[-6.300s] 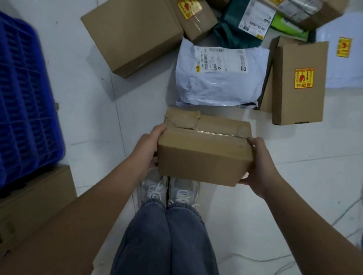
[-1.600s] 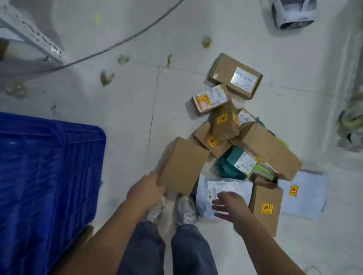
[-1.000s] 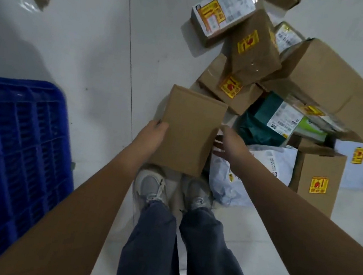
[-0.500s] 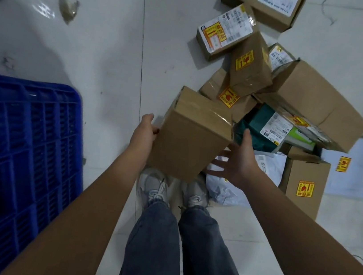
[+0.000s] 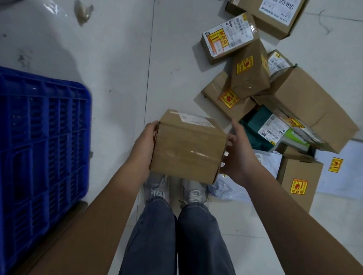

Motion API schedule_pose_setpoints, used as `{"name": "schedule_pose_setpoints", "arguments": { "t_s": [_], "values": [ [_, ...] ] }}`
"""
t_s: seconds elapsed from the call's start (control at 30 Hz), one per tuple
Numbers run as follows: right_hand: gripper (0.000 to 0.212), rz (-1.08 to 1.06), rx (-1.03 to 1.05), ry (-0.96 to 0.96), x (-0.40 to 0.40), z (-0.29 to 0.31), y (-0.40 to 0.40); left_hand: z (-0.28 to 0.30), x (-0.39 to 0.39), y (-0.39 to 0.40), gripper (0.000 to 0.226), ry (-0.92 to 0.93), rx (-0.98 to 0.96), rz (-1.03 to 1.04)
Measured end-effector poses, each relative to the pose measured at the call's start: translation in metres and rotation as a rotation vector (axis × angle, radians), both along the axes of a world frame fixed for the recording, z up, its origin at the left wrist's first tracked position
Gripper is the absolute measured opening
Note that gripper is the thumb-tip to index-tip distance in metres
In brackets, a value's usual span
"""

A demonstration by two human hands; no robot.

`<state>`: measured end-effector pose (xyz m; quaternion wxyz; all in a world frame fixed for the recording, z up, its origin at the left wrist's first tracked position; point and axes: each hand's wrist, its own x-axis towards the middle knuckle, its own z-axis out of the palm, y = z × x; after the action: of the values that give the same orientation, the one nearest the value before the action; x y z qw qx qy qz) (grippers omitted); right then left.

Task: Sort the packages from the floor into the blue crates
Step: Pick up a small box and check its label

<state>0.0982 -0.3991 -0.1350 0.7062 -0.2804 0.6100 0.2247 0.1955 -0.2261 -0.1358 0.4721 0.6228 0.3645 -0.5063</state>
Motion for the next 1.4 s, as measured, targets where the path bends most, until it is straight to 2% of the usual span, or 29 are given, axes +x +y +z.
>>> {"name": "schedule_pose_setpoints", "arguments": {
  "t_s": [0.07,0.13,0.23,0.47,0.57,0.6,0.7,0.77,0.87,0.97,1.1,1.2,1.4],
  "values": [
    [0.059,0.056,-0.011,0.018,-0.001,0.004,0.005,0.001,-0.003,0.002,0.028,-0.045,-0.031,0.003],
    [0.051,0.024,-0.005,-0.004,-0.006,0.01,0.009,0.006,-0.002,0.0,0.028,-0.084,-0.047,-0.019],
    [0.048,-0.038,-0.046,-0.084,-0.017,0.019,0.015,0.018,0.003,-0.007,0.041,-0.099,-0.026,-0.055],
    [0.071,-0.033,-0.241,-0.227,-0.04,0.053,0.029,0.051,0.007,0.002,0.073,-0.13,-0.116,-0.269],
    [0.079,0.006,-0.274,-0.296,-0.035,0.07,0.03,0.068,0.01,0.012,0.047,-0.213,-0.194,-0.26],
    [0.079,0.01,-0.284,-0.319,-0.031,0.075,0.03,0.074,0.011,0.013,0.045,-0.245,-0.209,-0.256],
    [0.065,0.003,-0.309,-0.374,-0.015,0.093,0.028,0.089,0.015,0.016,0.065,-0.292,-0.209,-0.214],
    [0.055,-0.035,-0.295,-0.421,-0.003,0.108,0.026,0.104,0.022,0.02,0.065,-0.34,-0.225,-0.165],
    [0.064,-0.079,-0.279,-0.477,0.016,0.135,0.021,0.131,0.036,0.03,0.063,-0.422,-0.295,-0.066],
    [0.066,0.01,-0.282,-0.512,0.038,0.167,0.021,0.164,0.045,0.042,0.065,-0.48,-0.341,0.015],
    [0.048,0.192,-0.283,-0.59,0.071,0.22,0.03,0.22,0.047,0.061,0.056,-0.609,-0.38,0.095],
    [0.043,0.31,-0.342,-0.669,0.093,0.271,0.04,0.27,0.053,0.086,0.055,-0.695,-0.38,0.151],
    [0.049,0.509,-0.471,-0.851,0.13,0.378,0.084,0.379,0.061,0.131,0.052,-0.877,-0.401,0.161]
  ]
}}
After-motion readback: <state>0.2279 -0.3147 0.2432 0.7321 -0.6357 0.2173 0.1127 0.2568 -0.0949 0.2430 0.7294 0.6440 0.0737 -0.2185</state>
